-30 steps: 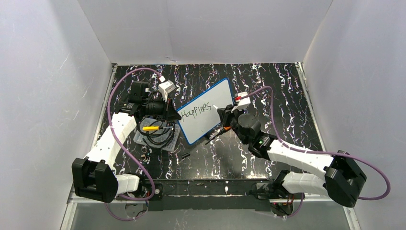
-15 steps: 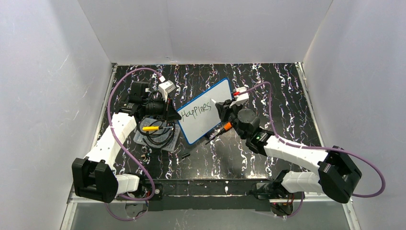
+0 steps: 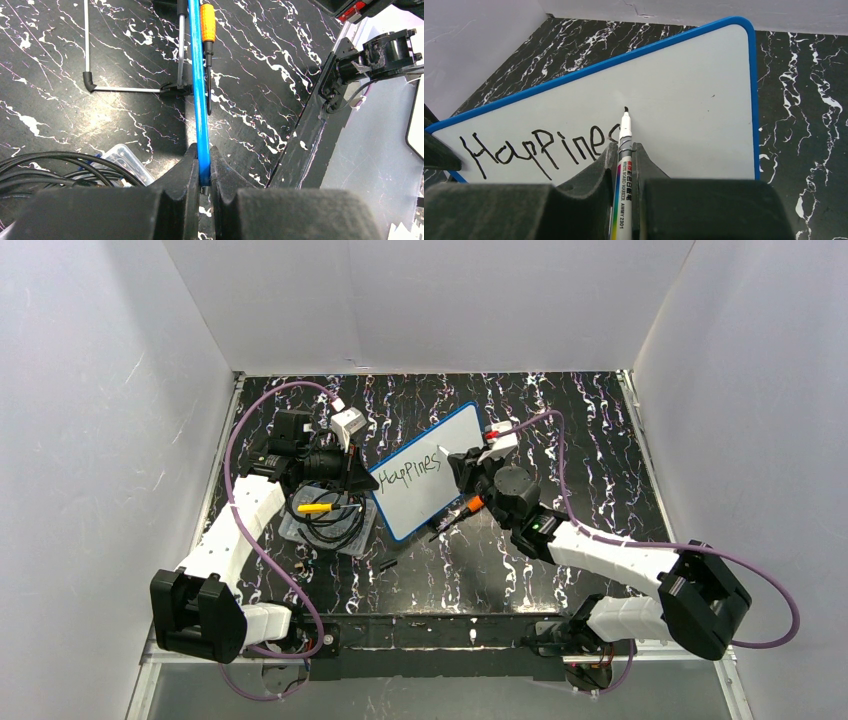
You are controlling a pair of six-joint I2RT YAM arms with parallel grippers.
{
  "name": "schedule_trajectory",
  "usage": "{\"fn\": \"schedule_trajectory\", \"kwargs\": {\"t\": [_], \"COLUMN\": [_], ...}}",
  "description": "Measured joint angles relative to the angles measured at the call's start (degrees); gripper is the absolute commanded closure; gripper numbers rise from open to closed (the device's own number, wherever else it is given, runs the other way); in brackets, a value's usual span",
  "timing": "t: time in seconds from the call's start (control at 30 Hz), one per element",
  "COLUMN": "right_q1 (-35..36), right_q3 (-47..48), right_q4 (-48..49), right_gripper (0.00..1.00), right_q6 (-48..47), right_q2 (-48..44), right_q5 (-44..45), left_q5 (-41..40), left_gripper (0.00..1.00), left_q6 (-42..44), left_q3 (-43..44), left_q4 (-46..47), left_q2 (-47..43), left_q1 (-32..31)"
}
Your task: Write a sentence on the whiteboard
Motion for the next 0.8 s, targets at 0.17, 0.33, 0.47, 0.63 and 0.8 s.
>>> {"fn": "schedule_trajectory", "kwargs": {"t": [0.17,0.33,0.47,0.63,0.8], "right_q1": [0.0,0.0,0.0,0.0,0.0], "right_q3": [-1.7,-2.9,-2.9,-2.9,-2.9], "right_q4": [-0.4,-0.8,-0.8,-1.0,-2.4], "right_gripper": [0.99,0.99,0.99,0.99,0.99], "right_q6": [1.8,2.7,2.7,2.7,2.6], "right_q2": [-0.7,-1.0,-1.0,-1.0,-1.0], "right_q5": [-0.9,-1.2,-1.1,0.0,2.3], "left_q5": [0.0,0.0,0.0,0.0,0.1], "left_gripper": [1.00,1.00,1.00,1.00,1.00], "left_q6": [0.0,0.0,0.0,0.0,0.0], "left_q3": [0.0,0.0,0.0,0.0,0.0], "left_q4": [0.1,0.1,0.1,0.1,0.1], "left_q2": [0.0,0.0,0.0,0.0,0.0], "left_q1": [0.0,0.0,0.0,0.0,0.0]}}
